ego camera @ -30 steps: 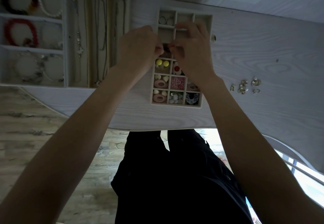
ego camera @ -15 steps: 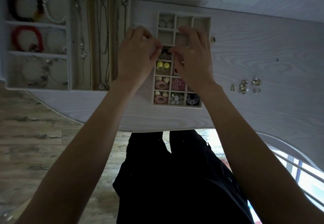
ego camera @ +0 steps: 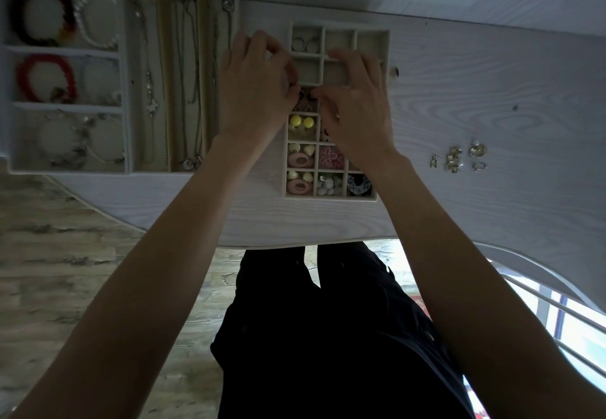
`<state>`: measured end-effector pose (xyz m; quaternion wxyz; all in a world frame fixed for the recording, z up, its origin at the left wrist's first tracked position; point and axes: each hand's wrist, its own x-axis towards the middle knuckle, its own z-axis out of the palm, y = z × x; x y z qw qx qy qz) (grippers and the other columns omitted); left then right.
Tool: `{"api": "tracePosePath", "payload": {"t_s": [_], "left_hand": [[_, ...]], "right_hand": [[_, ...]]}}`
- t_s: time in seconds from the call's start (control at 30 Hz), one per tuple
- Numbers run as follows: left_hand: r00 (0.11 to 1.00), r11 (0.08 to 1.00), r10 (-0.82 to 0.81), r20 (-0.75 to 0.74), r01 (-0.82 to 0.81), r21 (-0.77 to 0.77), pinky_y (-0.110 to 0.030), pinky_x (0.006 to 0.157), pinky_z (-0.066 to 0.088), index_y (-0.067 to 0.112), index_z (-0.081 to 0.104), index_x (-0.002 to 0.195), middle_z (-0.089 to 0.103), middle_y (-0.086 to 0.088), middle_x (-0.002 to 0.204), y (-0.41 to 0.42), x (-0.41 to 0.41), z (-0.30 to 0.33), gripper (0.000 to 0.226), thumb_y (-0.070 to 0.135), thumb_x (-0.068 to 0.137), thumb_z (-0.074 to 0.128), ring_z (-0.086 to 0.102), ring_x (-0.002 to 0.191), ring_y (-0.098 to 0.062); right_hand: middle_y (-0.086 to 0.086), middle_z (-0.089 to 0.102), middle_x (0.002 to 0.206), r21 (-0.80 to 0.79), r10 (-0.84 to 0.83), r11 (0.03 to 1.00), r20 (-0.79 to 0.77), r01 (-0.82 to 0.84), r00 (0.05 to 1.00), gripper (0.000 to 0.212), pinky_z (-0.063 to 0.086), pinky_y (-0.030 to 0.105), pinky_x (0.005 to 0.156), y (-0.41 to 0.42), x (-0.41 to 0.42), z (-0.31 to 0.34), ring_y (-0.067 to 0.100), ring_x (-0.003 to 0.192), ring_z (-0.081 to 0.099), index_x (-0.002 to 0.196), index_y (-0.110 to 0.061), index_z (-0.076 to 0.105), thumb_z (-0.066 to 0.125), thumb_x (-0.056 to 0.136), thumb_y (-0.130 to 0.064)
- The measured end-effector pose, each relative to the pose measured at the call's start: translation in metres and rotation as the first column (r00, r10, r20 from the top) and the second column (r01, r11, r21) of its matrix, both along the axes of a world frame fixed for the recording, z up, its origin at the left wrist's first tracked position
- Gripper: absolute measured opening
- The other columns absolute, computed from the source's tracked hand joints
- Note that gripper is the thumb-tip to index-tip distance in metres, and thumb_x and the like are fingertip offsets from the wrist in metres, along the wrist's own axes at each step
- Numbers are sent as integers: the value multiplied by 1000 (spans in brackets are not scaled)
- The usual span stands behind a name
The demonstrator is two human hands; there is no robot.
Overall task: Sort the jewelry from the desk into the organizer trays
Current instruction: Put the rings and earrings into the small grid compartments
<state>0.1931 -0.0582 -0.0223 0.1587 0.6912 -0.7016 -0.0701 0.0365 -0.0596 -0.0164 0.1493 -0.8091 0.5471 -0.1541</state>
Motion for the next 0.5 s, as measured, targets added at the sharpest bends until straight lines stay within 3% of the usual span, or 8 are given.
{"api": "tracePosePath", "payload": {"t_s": [0.37,0.5], "left_hand": [[999,998,-44,21,43,55,-29,97,31,29,66,91,62,6,105,-6,7,-17,23,40,84,46,50,111,-17],[999,999,-33,-20,33,31,-29,93,33,26,68,91,62,3,103,-3,6,-15,21,35,84,50,52,107,-19]], "right_hand": [[11,57,124,44,-17,999,89,13,996,22,41,43,95,-1,-1,2,36,116,46,85,-14,77,55,81,-12],[11,57,124,39,-13,999,98,9,995,21,39,40,97,-1,0,1,36,116,46,88,-15,76,57,81,-10]]}}
